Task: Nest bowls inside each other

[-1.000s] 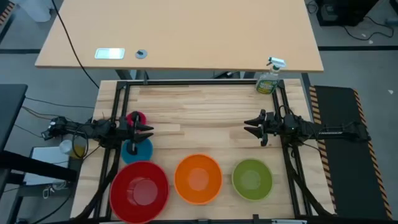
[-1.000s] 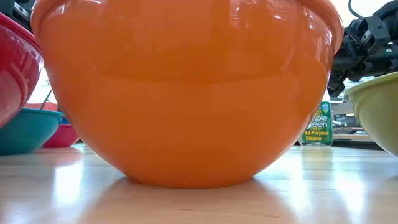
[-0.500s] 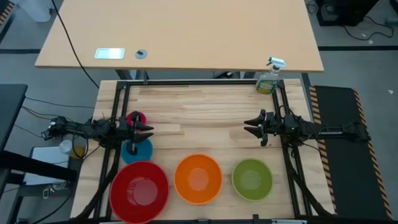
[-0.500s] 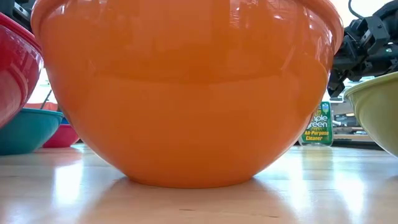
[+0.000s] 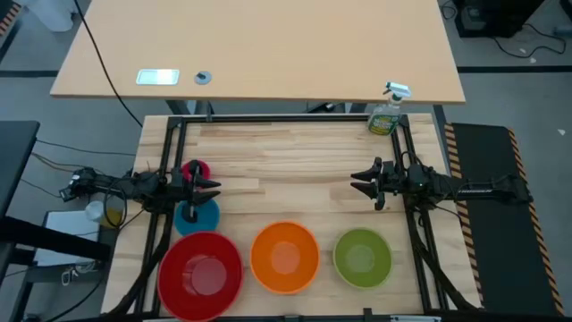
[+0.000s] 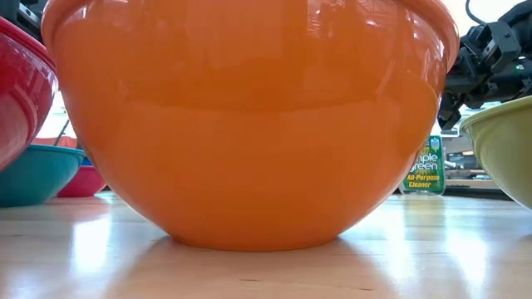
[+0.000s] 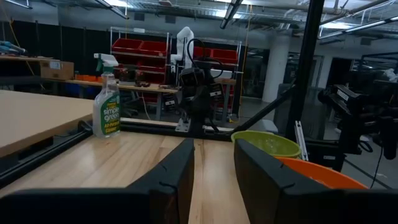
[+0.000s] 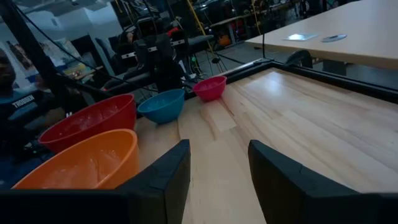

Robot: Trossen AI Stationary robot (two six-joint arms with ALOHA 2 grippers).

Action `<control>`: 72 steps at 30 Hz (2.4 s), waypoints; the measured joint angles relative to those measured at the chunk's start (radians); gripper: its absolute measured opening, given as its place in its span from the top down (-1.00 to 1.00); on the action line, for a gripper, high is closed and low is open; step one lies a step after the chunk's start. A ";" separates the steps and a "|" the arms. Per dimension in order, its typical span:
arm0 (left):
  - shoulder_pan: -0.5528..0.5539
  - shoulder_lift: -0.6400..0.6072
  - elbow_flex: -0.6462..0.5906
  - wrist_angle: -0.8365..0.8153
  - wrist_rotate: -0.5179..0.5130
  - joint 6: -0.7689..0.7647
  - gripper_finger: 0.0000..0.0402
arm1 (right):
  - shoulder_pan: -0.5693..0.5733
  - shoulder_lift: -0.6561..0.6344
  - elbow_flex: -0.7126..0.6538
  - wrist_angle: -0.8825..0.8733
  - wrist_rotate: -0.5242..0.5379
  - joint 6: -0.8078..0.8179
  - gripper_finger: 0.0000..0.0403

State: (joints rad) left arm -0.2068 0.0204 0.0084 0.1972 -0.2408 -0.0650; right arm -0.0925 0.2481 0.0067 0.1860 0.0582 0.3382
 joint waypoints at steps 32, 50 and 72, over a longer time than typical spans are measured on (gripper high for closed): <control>0.000 0.000 0.000 0.000 0.000 0.000 0.42 | 0.000 0.000 0.000 0.000 0.000 0.000 0.16; 0.003 -0.001 0.000 0.105 -0.125 -0.001 0.42 | 0.000 0.000 0.000 0.000 0.000 0.000 0.16; 0.002 0.000 0.002 0.215 -0.144 -0.006 0.42 | 0.000 0.036 0.005 0.317 0.216 0.189 0.16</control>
State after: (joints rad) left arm -0.2052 0.0204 0.0103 0.4122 -0.3845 -0.0706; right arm -0.0929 0.2839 0.0120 0.5026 0.2744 0.5274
